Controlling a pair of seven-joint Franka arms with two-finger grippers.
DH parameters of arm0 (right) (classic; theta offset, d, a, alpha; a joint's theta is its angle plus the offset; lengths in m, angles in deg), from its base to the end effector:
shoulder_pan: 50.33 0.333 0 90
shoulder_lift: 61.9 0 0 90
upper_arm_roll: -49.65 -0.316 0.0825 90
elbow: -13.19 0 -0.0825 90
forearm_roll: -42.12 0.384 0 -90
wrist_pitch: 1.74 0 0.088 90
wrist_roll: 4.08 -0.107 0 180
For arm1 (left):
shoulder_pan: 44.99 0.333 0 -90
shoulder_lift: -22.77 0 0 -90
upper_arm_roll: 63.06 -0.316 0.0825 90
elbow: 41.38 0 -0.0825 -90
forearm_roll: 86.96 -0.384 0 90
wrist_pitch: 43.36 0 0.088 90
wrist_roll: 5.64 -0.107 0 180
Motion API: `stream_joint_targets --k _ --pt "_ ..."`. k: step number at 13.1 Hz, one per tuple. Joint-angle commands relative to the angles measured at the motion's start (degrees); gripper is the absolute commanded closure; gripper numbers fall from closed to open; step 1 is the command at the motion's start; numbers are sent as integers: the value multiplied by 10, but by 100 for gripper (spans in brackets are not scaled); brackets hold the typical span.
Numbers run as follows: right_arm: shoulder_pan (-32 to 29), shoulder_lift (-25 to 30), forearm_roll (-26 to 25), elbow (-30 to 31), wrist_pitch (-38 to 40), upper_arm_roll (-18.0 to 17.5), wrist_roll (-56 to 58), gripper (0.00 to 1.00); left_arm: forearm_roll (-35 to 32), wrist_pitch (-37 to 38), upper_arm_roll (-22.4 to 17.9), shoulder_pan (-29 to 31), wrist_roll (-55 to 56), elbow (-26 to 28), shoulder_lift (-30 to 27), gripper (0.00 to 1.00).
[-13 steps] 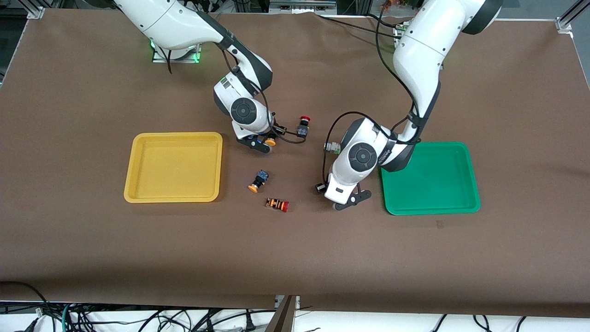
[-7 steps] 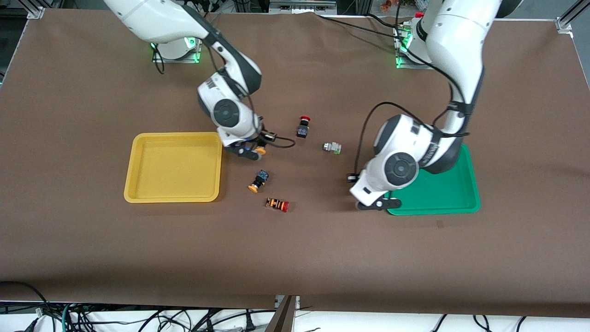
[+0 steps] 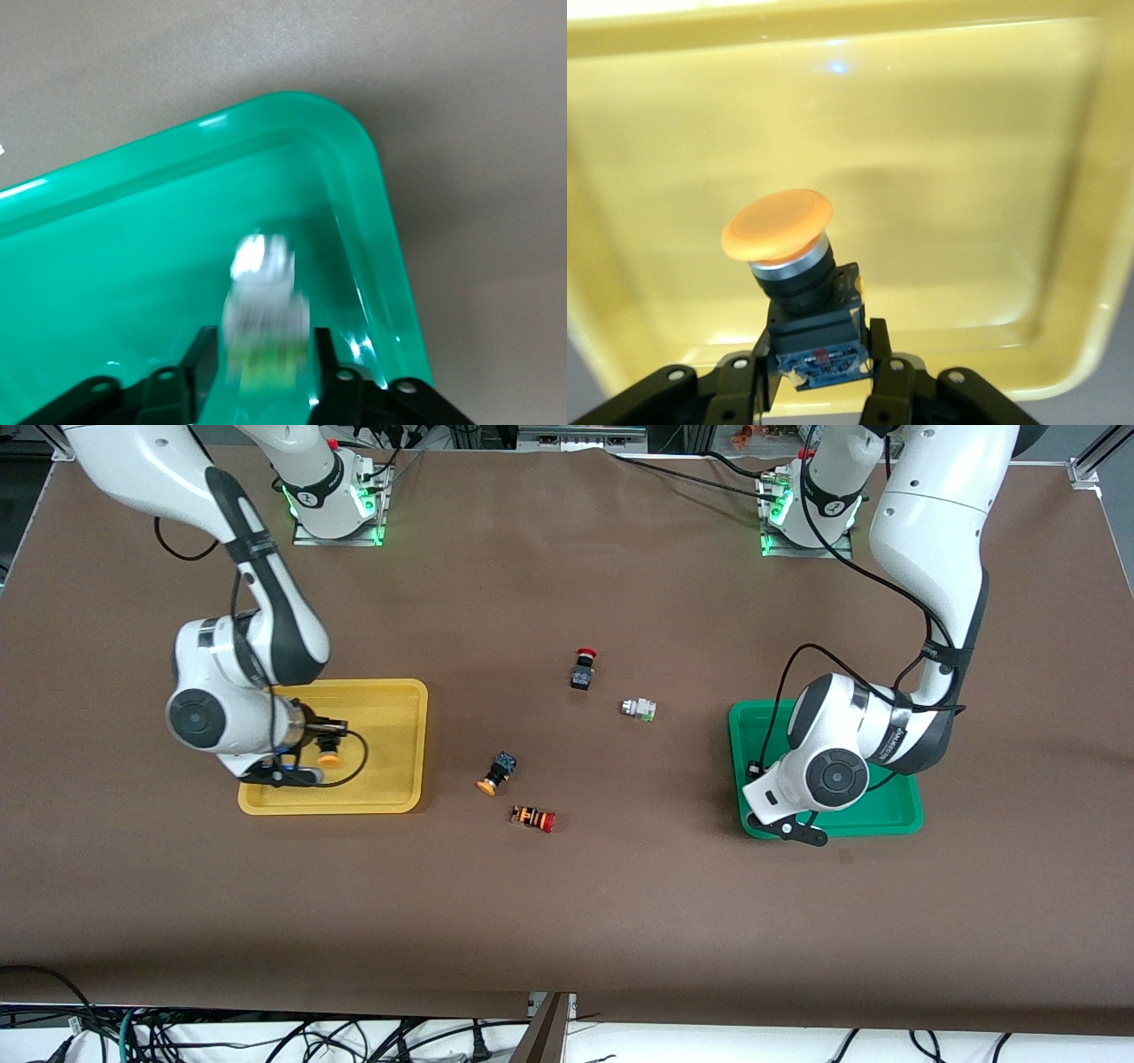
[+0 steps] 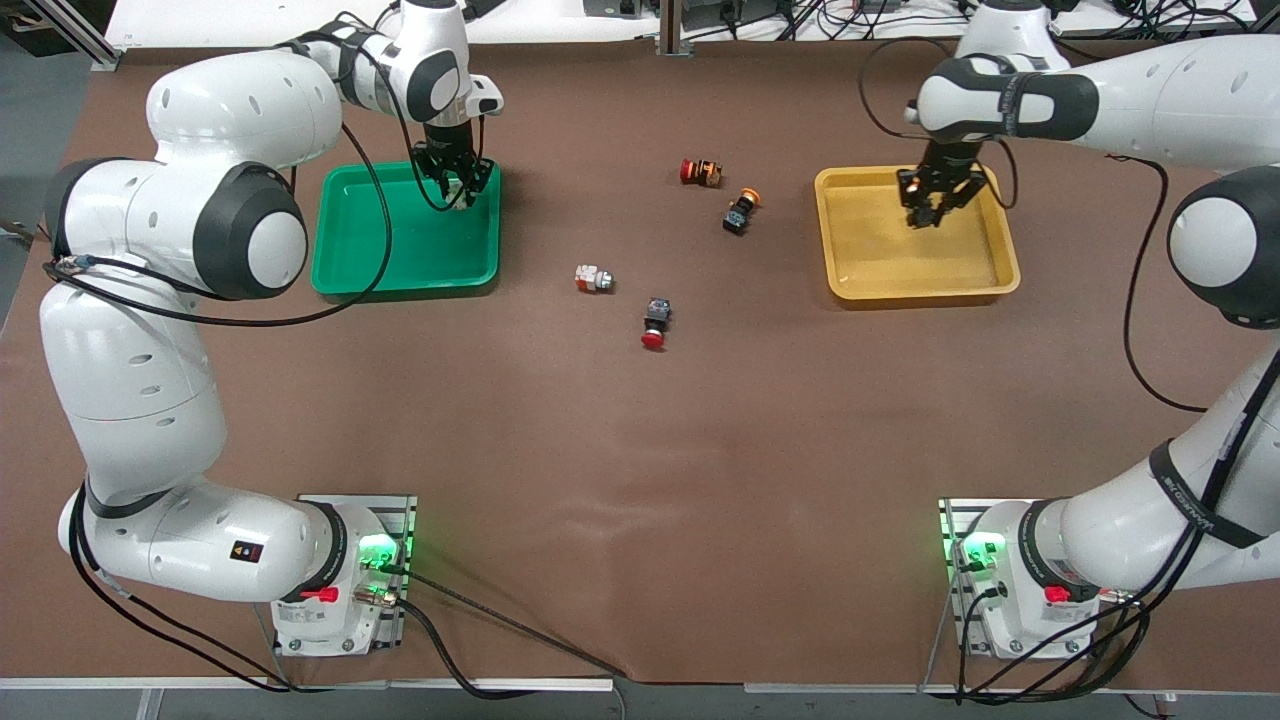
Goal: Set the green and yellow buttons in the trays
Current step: 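Lower the green button into the green tray while the right places yellow, then grasp another green button with the left gripper while the right grasps yellow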
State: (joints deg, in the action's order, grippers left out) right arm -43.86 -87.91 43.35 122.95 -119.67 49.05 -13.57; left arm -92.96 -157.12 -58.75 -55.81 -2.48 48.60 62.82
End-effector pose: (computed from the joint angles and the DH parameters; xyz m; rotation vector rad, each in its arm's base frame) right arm 0.5861 0.0737 0.2344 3.0797 -0.0857 -0.4834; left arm 0.6484 -0.1625 0.2116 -3.0064 0.3839 0.4140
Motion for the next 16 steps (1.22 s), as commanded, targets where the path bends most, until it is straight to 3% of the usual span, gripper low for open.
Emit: stream_joint_targets --k 1,2,3,4,7,9,12,16 --pt "7 -3 -3 19 0 26 21 87 48 12 10 -3 7 7 -44 0" --pt "7 -8 -3 20 -1 38 38 80 53 23 17 -10 22 6 -61 0" --pt "7 -11 -3 20 -1 47 49 49 59 39 42 -13 50 6 -73 0" --pt "7 -12 -2 20 0 49 48 2 65 49 69 -13 105 8 -74 0" --pt "13 -9 16 -5 2 29 33 0 68 49 127 -31 160 17 -46 0" --pt "28 -25 70 -44 -6 -16 -80 0 76 36 129 -71 268 17 -29 0" --pt "63 -75 75 -116 -47 -82 -305 0 33 1 127 -115 268 20 -7 0" --pt "116 -149 67 -178 -141 -111 -473 0 3 -53 128 -130 245 49 13 0"
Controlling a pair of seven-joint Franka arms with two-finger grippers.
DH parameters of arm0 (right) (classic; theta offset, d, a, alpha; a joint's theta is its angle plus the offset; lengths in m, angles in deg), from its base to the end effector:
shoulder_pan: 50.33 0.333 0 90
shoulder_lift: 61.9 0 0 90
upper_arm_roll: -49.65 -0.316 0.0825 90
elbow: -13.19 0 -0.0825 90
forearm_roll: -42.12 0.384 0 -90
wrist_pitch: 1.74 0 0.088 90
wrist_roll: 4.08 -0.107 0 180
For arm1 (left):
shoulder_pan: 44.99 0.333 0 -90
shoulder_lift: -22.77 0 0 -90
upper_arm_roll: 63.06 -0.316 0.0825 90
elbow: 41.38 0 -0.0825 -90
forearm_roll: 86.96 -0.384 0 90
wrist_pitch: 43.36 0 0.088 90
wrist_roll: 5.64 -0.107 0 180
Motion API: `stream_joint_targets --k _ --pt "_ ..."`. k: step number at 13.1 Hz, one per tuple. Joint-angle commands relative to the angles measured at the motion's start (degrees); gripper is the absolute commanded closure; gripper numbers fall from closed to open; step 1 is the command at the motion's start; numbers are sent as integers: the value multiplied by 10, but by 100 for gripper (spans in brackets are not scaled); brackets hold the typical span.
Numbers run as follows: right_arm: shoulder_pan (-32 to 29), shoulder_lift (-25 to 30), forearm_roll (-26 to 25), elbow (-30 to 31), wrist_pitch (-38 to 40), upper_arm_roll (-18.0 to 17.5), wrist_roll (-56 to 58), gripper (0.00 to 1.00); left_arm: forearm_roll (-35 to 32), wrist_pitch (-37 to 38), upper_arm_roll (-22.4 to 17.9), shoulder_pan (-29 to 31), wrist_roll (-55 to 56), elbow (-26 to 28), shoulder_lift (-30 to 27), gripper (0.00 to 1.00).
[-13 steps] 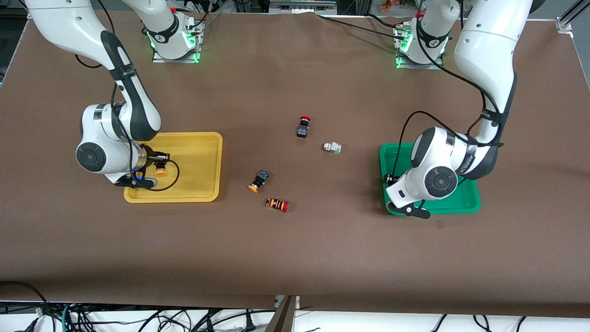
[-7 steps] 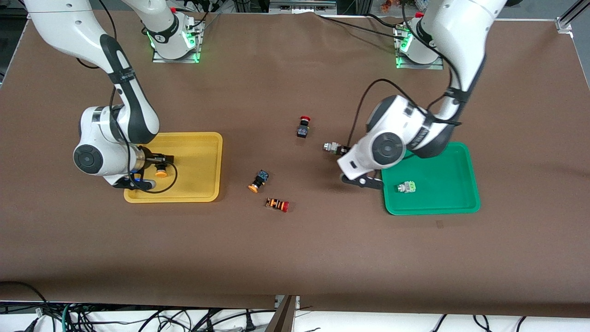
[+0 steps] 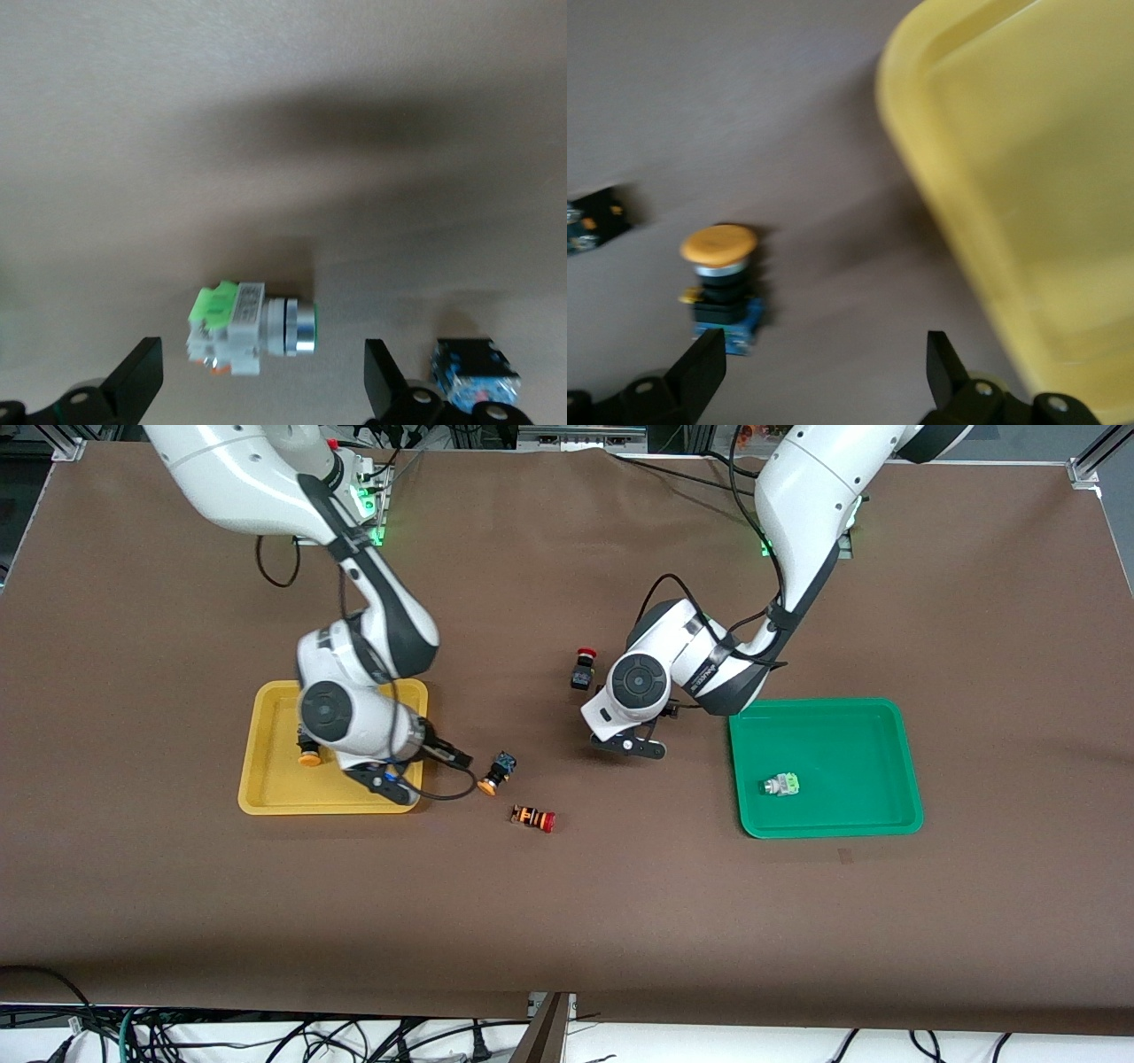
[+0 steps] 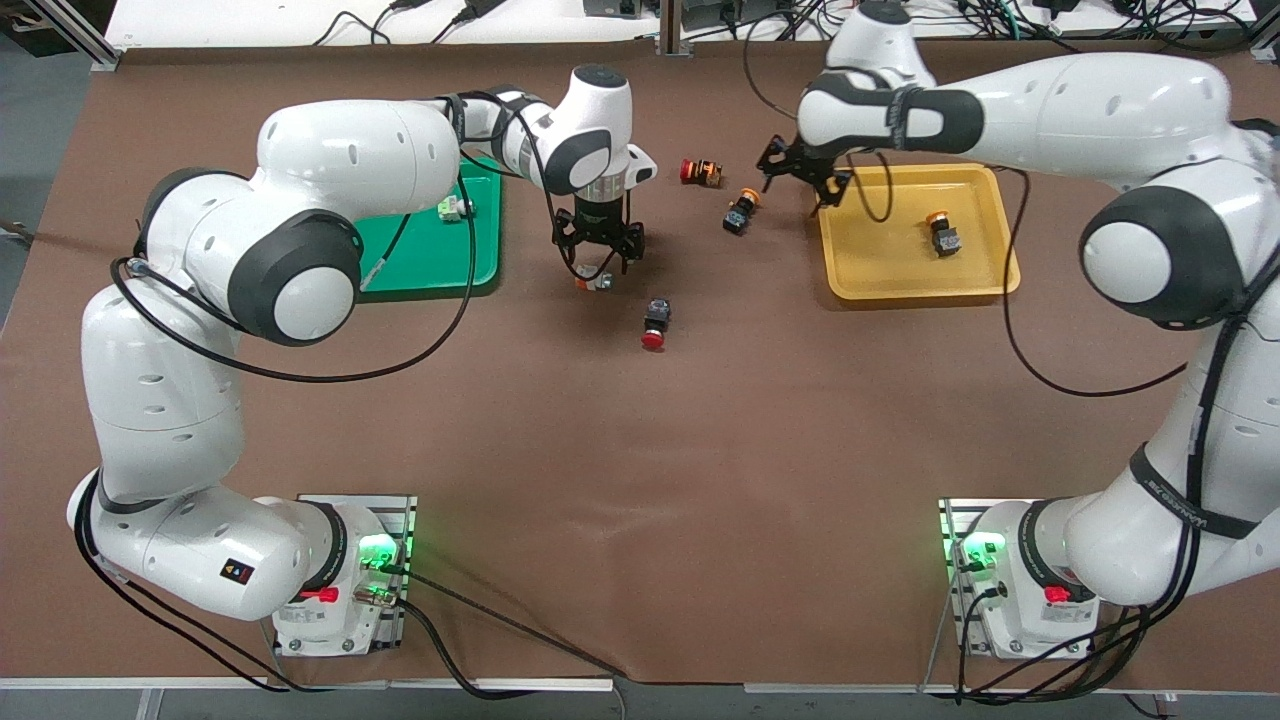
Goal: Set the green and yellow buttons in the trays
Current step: 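Grasp another green button with the left gripper while the right grasps yellow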
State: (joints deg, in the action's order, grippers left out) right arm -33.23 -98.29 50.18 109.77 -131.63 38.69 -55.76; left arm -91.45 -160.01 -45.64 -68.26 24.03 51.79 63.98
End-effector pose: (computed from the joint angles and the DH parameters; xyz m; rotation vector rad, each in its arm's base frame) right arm 0.5997 0.3087 0.2326 -2.8830 0.7969 0.2646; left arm 0.5141 -0.4100 0.1952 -3.0488 0.2964 0.4744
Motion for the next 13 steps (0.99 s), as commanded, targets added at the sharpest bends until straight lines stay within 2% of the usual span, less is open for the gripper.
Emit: stream_joint_targets --k 1,5,6,7,8,9,10,11,12,13 --pt "18 -53 -1 -53 -39 -8 -68 0 -12 -24 -2 1 -47 18 4 0" --pt "35 -71 -20 -61 -72 -9 -104 0 -10 -38 -2 1 -63 27 10 0" --pt "41 -78 -46 -62 -75 -9 -117 0 -10 -43 -3 0 -63 28 11 0" --pt "42 -83 -72 -62 -75 -9 -127 0 -10 -43 -2 2 -64 29 11 36" --pt "43 -89 -80 -62 -76 -9 -131 0 -10 -42 -2 3 -65 28 10 59" --pt "45 -90 -80 -62 -81 -9 -131 0 -10 -37 -2 5 -65 27 6 68" --pt "47 -91 -80 -62 -88 -9 -134 1 -10 -26 -2 9 -69 25 -5 68" --pt "49 -93 -80 -62 -89 -9 -137 10 -12 4 -4 19 -72 18 -27 68" --pt "49 -93 -80 -62 -90 -9 -136 34 -12 41 -4 38 -94 4 -46 67" --pt "49 -93 -80 -62 -90 -9 -134 71 -10 70 -3 68 -150 -16 -60 65"
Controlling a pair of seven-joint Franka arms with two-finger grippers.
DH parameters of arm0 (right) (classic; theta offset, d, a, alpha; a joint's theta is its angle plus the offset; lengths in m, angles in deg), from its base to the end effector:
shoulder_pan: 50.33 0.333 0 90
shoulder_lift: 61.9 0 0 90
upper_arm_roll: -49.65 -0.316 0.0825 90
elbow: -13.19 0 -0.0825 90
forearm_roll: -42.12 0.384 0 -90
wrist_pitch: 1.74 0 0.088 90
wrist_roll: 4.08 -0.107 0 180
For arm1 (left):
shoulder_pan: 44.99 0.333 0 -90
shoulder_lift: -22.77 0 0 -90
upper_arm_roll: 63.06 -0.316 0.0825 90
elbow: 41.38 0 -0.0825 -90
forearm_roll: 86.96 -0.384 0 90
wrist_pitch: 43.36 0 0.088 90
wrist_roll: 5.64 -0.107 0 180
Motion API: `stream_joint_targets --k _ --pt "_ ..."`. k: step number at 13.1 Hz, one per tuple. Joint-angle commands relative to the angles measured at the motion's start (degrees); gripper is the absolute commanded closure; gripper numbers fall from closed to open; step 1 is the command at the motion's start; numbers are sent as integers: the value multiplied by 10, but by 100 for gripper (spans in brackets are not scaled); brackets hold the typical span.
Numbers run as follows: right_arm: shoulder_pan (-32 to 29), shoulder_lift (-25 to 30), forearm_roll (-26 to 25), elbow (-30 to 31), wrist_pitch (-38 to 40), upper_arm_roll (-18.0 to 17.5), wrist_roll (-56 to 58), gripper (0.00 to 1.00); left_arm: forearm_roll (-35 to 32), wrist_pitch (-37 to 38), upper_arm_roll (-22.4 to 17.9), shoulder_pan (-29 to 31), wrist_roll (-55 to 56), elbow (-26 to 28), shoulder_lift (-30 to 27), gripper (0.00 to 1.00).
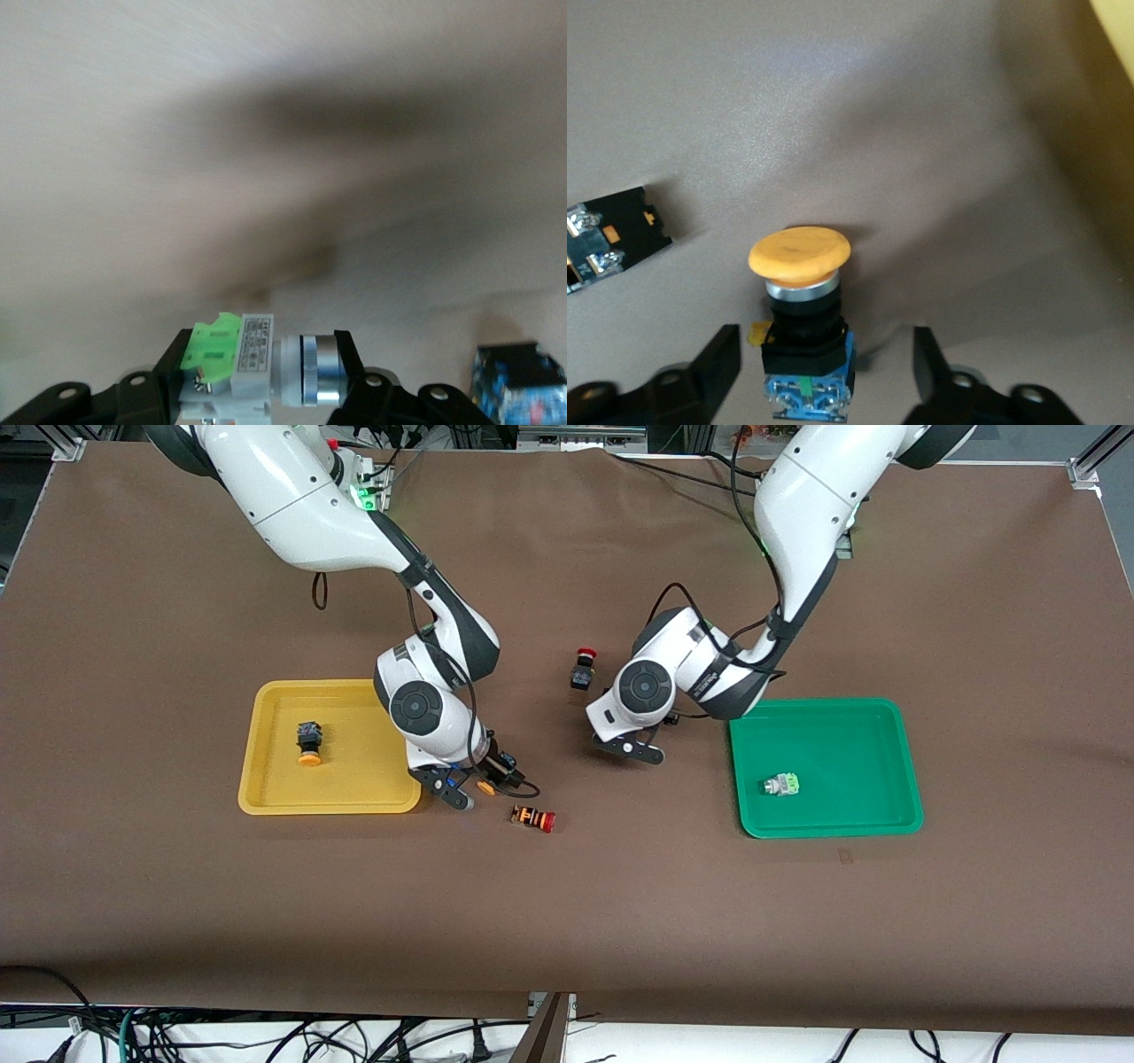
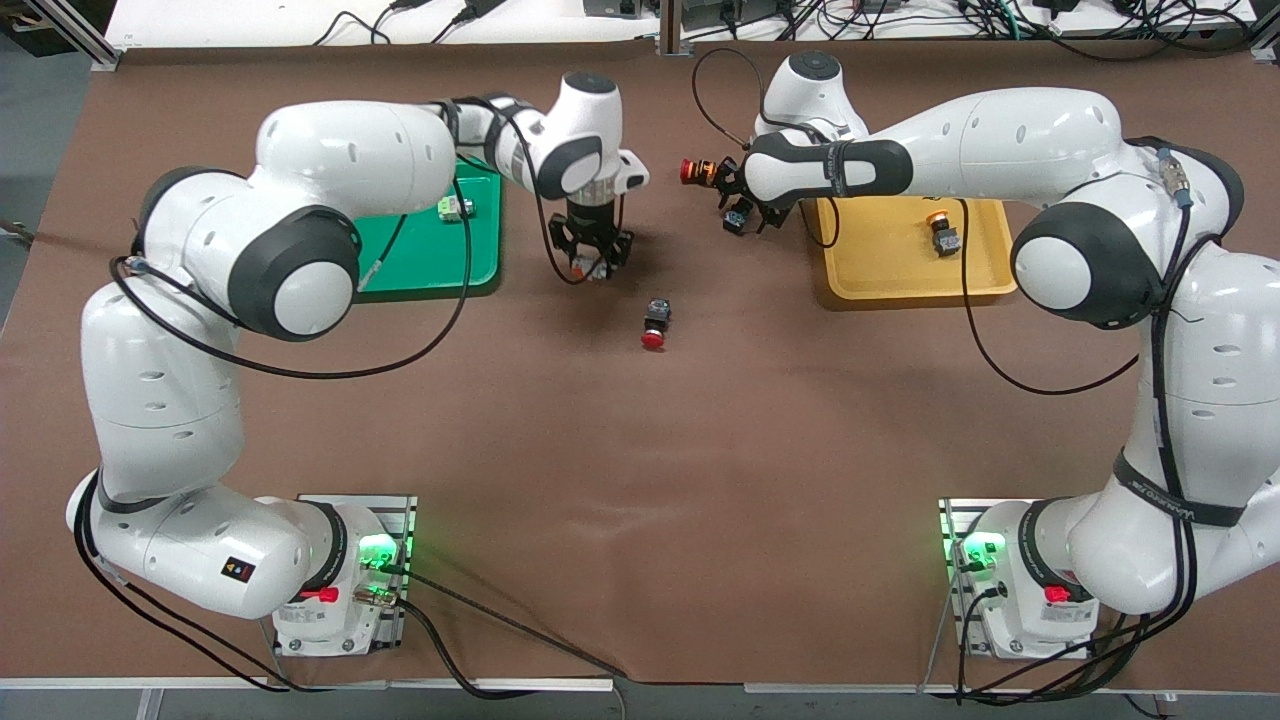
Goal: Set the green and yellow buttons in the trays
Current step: 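Lower the green button into the green tray while the right places yellow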
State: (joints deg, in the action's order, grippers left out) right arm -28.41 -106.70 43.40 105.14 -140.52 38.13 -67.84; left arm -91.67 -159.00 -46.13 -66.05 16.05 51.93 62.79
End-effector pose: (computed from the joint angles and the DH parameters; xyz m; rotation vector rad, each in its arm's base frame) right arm 0.5924 0.3692 0.1807 -2.8631 0.8956 0.1261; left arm 0.5324 -0.3850 0.2055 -3.0461 0.4469 0.4717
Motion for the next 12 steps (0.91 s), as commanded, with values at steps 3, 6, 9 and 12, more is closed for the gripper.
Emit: stream_joint_targets --k 3,6,9,12 --pt "-9 0 -12 -40 16 -3 1 100 -15 138 -7 109 -145 -45 -68 61" --pt "-46 48 -15 -51 153 3 147 100 -70 134 -12 183 -218 -24 -61 61" --pt "-106 114 -15 24 247 27 343 100 -70 117 -12 240 -290 3 -45 57" --pt "-134 168 -15 119 237 28 398 100 -70 117 -11 259 -301 0 -52 0"
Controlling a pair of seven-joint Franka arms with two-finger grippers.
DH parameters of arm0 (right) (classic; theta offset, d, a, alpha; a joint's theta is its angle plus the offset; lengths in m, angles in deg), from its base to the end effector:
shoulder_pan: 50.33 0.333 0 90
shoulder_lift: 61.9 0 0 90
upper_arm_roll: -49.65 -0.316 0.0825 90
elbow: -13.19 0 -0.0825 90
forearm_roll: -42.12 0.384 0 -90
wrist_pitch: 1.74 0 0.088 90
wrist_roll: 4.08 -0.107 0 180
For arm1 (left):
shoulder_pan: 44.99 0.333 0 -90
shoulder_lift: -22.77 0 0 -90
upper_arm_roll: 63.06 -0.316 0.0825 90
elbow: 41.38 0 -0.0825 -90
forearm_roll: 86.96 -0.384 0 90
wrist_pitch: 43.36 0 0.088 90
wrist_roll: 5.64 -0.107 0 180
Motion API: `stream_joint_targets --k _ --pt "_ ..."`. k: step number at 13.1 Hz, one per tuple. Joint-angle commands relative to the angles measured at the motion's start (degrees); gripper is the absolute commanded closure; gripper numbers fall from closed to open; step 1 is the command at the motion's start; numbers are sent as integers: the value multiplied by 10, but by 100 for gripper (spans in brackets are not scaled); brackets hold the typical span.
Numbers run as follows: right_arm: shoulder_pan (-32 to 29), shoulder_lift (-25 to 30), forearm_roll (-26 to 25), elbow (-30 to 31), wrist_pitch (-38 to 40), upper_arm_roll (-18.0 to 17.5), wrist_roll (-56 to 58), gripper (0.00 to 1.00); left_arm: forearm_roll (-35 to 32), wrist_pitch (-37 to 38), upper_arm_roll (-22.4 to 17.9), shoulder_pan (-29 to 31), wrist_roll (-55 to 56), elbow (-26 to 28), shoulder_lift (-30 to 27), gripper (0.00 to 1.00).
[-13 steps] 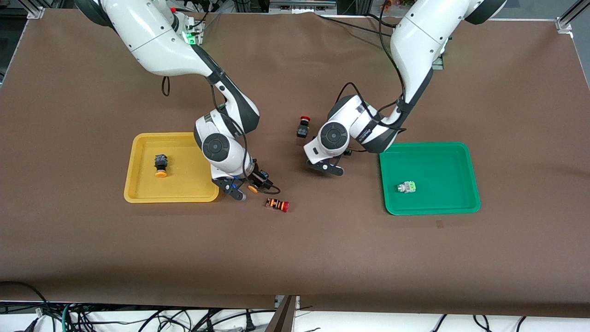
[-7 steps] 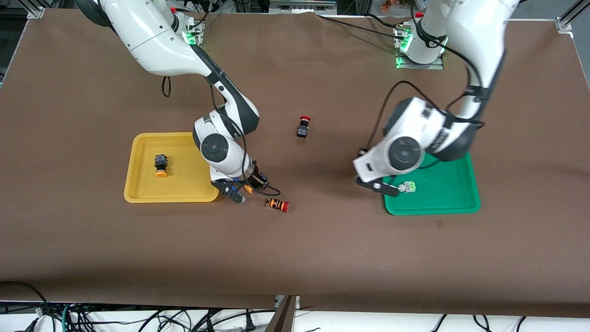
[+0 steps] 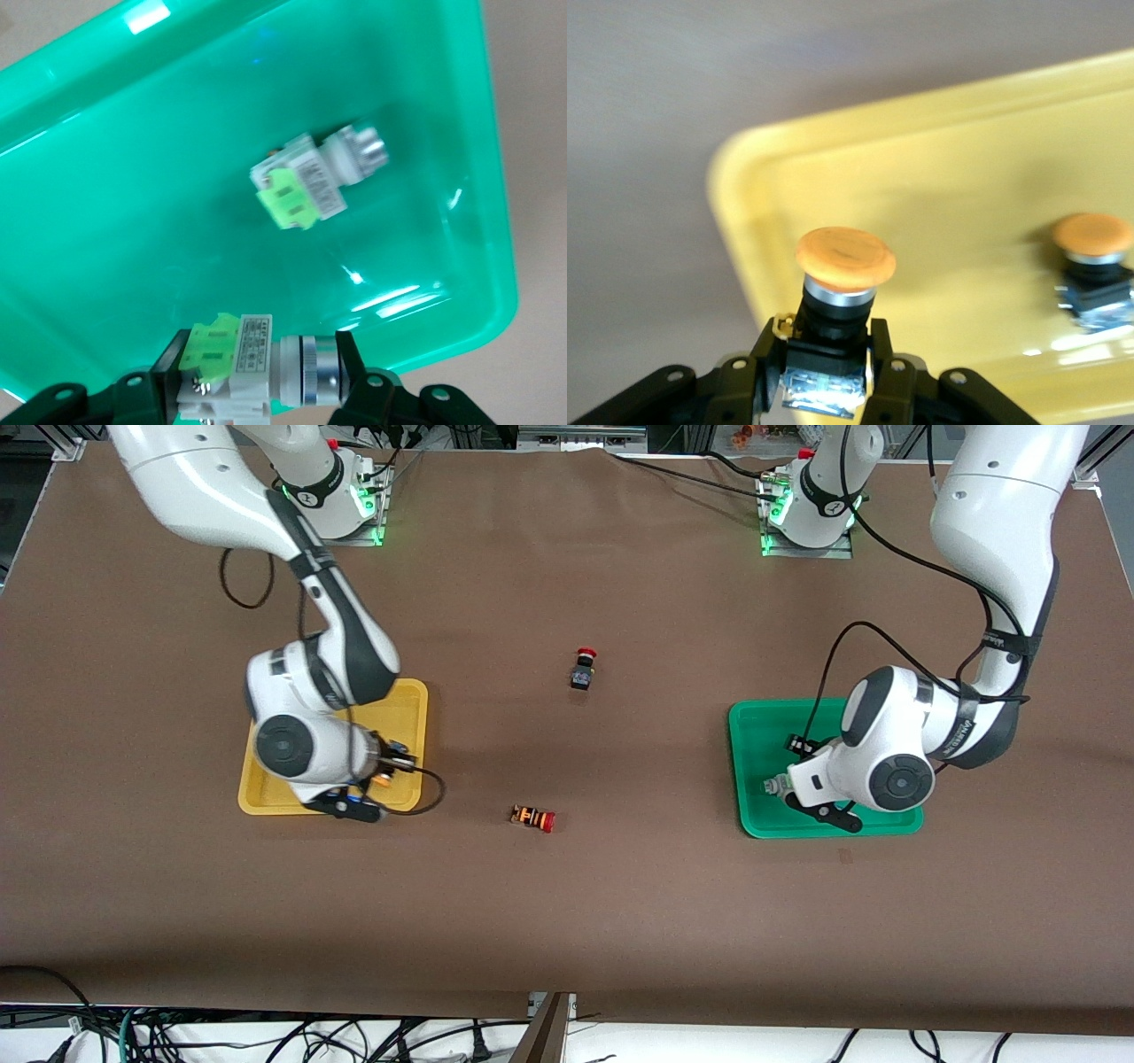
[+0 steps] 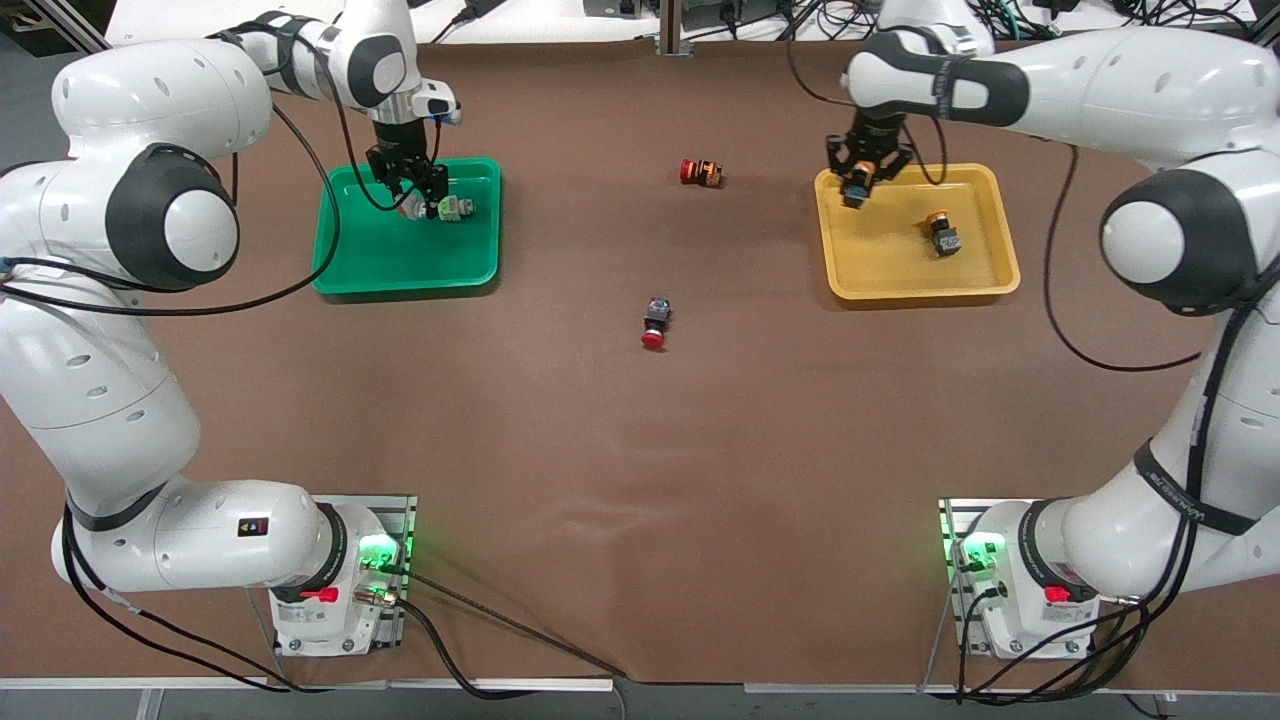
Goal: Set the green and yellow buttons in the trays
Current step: 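Lower the green button into the green tray while the right places yellow, then open both grippers and lift them away from the trays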
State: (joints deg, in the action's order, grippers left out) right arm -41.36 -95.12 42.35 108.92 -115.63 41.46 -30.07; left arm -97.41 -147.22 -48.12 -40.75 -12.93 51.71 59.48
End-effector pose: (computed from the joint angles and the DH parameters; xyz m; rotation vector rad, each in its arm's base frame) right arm 0.6237 0.1838 0.2520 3.0858 -0.2617 -0.4208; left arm 0.6318 -0.0878 0.2303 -3.0011 0.5781 0.6622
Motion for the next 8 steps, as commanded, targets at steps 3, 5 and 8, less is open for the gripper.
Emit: stream_joint_targets --k 3,5,8 --pt "-12 56 -6 138 -53 -3 45 100 -3 2 11 6 -11 -5 -93 0" --pt "-13 58 -4 130 -51 -3 47 1 -3 16 12 5 -6 -49 -121 0" --pt "-27 119 -5 88 -37 -3 86 0 -3 75 4 -22 2 -123 -150 0"
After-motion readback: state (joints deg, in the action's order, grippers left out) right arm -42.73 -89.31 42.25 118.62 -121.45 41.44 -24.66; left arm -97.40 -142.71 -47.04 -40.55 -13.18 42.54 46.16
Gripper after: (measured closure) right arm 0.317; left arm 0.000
